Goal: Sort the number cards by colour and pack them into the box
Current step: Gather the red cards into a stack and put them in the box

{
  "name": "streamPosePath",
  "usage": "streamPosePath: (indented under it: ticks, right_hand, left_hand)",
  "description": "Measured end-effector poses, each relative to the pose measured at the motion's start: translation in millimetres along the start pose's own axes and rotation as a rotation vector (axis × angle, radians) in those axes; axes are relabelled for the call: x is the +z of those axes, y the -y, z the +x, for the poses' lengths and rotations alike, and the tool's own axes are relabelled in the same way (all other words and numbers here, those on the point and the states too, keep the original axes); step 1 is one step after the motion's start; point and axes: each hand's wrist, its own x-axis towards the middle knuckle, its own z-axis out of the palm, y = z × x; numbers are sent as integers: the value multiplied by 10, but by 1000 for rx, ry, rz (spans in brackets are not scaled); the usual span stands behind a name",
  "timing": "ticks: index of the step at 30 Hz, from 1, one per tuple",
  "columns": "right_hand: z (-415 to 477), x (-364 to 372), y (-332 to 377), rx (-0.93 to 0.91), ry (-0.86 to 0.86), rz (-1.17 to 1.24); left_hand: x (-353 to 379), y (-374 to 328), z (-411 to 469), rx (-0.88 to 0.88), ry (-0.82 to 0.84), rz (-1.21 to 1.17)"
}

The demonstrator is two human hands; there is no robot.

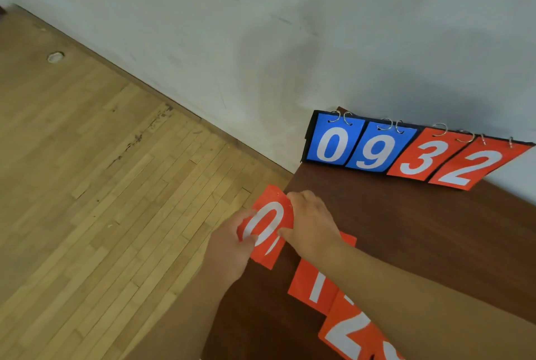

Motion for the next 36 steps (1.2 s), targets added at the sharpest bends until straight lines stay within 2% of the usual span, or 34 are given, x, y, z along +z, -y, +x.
streamPosePath:
  ticks: [4, 6, 8, 10, 12, 14, 16, 19, 21, 22, 26, 30, 36]
  right_hand:
    - [-149, -105, -80, 6, -35, 222]
    - [-302, -248, -115, 67, 30, 406]
    - [-483, -412, -123, 115, 137, 624]
    - [-662, -548, -160, 149, 144, 787]
    - [-834, -667, -245, 201, 57, 827]
    - [-1010, -740, -396, 256, -64, 778]
    - [-1215, -786, -577, 317, -156, 686]
    - [-1546, -820, -833, 366, -233, 589]
    - [-1744, -831, -945, 390, -283, 561]
    - [-1826, -822, -984, 404, -297, 558]
    - [-2064, -727, -1068, 440, -295, 576]
    - [-2197, -683, -1097, 456, -273, 626]
    - [-2240, -748, -1077, 443, -278, 632]
  left_hand:
    - [-37, -143, -78, -39, -57, -187]
    - [-54, -287, -172, -72, -102, -354]
    - [-19, -465, -307, -86, -67, -534]
    - [71, -653, -445, -34, 30, -606]
    - [178, -810, -539, 12, 74, -574]
    - [299, -868, -562, 44, 23, -445]
    - [449, -821, -547, 45, -40, -176]
    - [740, -677, -574, 10, 44, 233]
    - [937, -609, -635, 81, 39, 492]
    - [1001, -602, -670, 103, 18, 546]
    - [1088, -609, -721, 46, 5, 521]
    - [1082, -614, -793, -5, 43, 377]
    - [1006, -556, -822, 32, 46, 244]
